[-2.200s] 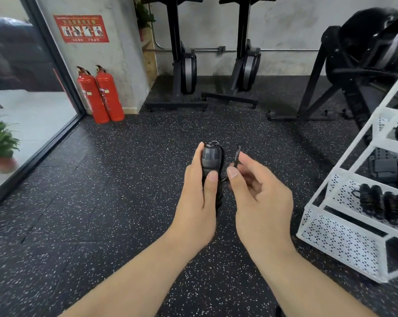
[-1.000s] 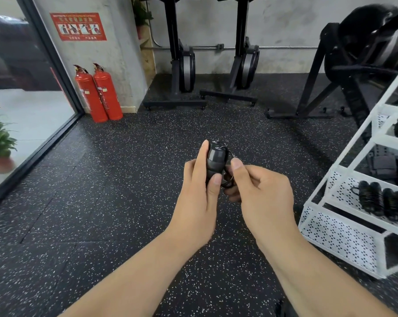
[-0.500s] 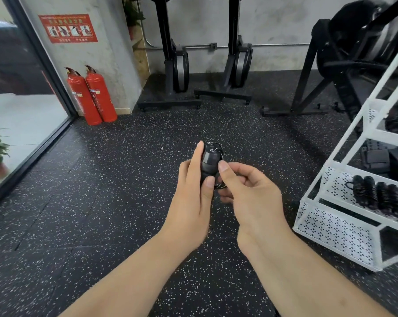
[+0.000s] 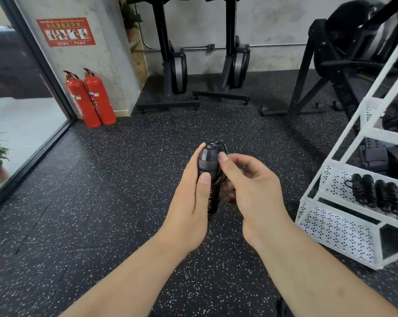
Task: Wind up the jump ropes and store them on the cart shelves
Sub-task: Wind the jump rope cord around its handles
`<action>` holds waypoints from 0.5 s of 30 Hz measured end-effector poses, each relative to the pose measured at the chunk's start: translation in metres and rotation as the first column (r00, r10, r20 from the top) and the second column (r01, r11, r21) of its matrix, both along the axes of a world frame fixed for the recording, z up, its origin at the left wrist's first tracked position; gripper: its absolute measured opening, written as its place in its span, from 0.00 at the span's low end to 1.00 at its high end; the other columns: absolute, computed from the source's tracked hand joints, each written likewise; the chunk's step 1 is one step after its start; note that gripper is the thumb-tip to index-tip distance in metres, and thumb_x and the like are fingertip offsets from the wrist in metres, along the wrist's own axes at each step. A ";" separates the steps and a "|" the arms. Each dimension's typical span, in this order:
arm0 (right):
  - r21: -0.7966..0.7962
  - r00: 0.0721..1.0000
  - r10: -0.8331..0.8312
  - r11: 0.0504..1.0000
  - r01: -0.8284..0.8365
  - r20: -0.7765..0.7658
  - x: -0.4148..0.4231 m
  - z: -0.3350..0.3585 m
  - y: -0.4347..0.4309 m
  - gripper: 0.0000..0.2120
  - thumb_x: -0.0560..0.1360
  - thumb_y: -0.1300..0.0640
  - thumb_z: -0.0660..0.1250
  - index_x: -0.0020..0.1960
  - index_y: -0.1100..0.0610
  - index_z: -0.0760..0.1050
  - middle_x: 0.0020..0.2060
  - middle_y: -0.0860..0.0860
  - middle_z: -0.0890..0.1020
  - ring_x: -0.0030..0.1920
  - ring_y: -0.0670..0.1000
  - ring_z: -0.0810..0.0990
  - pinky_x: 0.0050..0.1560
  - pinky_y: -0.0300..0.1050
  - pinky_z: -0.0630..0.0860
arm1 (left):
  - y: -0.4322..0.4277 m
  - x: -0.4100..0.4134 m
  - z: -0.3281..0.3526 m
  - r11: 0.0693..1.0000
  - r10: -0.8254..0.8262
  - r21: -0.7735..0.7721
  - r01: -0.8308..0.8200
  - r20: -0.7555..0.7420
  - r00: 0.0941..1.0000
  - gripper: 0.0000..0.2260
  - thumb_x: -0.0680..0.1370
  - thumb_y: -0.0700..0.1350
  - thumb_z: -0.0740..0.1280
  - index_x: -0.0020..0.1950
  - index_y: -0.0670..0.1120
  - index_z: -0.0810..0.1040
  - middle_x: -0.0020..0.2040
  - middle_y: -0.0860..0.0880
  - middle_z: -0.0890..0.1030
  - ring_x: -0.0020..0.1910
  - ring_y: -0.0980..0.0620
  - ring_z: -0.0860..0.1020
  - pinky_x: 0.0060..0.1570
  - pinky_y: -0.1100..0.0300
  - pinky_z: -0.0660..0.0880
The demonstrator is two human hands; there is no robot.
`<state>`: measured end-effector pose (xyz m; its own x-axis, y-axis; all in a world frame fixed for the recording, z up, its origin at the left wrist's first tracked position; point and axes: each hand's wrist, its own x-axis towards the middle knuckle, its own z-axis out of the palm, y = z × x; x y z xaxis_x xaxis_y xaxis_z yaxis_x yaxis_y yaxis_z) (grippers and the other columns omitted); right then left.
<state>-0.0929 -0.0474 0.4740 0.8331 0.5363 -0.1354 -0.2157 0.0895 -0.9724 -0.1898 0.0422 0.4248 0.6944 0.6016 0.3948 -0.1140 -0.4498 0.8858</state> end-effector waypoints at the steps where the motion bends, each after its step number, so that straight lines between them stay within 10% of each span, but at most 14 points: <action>1: -0.028 0.998 0.000 1.000 0.002 0.056 0.002 0.000 0.000 0.09 0.75 0.46 0.79 0.54 0.46 0.86 0.40 0.56 0.82 0.39 0.50 0.79 0.38 0.46 0.79 | 0.000 0.000 0.001 1.000 0.002 -0.009 -0.002 0.014 1.000 0.22 0.90 0.49 0.53 0.84 0.55 0.59 0.79 0.65 0.69 0.80 0.62 0.66 0.76 0.67 0.62; 5: 0.060 0.983 0.162 0.984 -0.167 0.088 0.010 0.000 0.002 0.12 0.79 0.52 0.75 0.63 0.46 0.85 0.53 0.49 0.88 0.51 0.45 0.85 0.44 0.39 0.80 | -0.002 0.000 0.008 0.996 0.002 -0.090 0.003 0.060 0.998 0.19 0.88 0.49 0.53 0.80 0.55 0.66 0.72 0.65 0.76 0.74 0.62 0.73 0.71 0.68 0.68; 10: 0.010 0.997 0.079 0.997 -0.079 0.012 0.013 -0.005 0.004 0.11 0.75 0.45 0.78 0.47 0.53 0.84 0.40 0.46 0.83 0.42 0.47 0.78 0.44 0.45 0.75 | 0.000 -0.001 0.010 0.975 0.072 -0.211 -0.065 0.023 0.997 0.19 0.88 0.56 0.54 0.78 0.58 0.72 0.67 0.52 0.82 0.67 0.46 0.80 0.70 0.39 0.75; 15: -0.084 0.903 0.429 0.900 -0.427 0.004 -0.008 0.013 -0.005 0.22 0.83 0.36 0.62 0.41 0.52 0.72 0.36 0.48 0.74 0.36 0.47 0.70 0.39 0.43 0.69 | 0.030 0.001 0.010 0.934 0.277 -0.234 -0.271 -0.006 0.961 0.15 0.90 0.55 0.55 0.72 0.57 0.76 0.56 0.58 0.84 0.54 0.59 0.81 0.60 0.54 0.76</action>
<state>-0.1014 -0.0528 0.4866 0.5292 0.8300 -0.1765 -0.1942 -0.0840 -0.9774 -0.1886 0.0721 0.4346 0.4804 0.8437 0.2395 -0.0405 -0.2514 0.9670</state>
